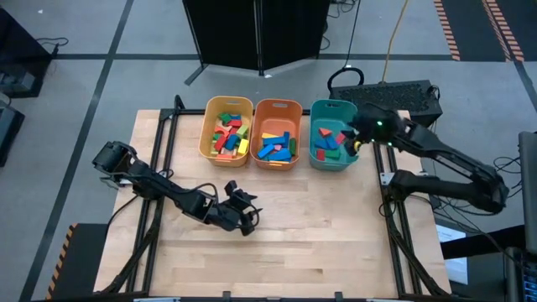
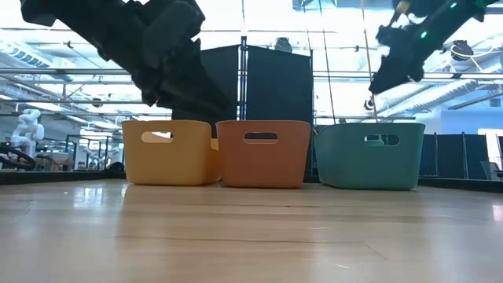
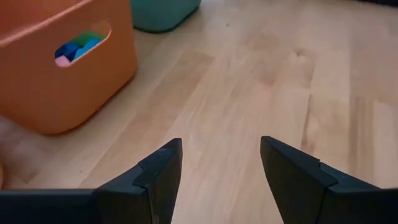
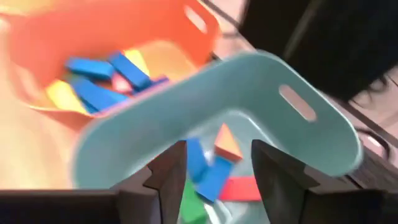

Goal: Sort blocks by size
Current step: Return to Home Position

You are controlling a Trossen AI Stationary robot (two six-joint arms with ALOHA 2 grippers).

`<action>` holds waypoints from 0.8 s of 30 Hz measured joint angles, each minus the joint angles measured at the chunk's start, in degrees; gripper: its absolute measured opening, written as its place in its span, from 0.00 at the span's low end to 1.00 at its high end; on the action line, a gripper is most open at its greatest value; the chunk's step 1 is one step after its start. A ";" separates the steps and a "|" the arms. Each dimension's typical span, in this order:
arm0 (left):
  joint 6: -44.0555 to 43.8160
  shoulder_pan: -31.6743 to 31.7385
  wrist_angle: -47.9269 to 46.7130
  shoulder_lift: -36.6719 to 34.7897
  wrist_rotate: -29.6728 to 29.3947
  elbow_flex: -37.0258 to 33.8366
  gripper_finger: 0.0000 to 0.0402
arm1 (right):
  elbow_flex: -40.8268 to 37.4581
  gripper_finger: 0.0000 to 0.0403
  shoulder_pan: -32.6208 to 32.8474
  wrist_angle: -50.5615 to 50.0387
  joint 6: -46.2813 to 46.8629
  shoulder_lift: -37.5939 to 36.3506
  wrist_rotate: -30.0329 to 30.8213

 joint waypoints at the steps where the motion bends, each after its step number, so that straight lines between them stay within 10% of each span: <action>1: 0.79 0.10 0.72 0.00 -0.01 0.00 0.54 | 0.00 0.40 0.77 0.12 0.37 -1.30 -0.90; 24: 6.95 4.57 4.59 0.00 -0.17 0.00 0.54 | 0.02 0.01 32.42 24.39 7.87 6.67 -4.29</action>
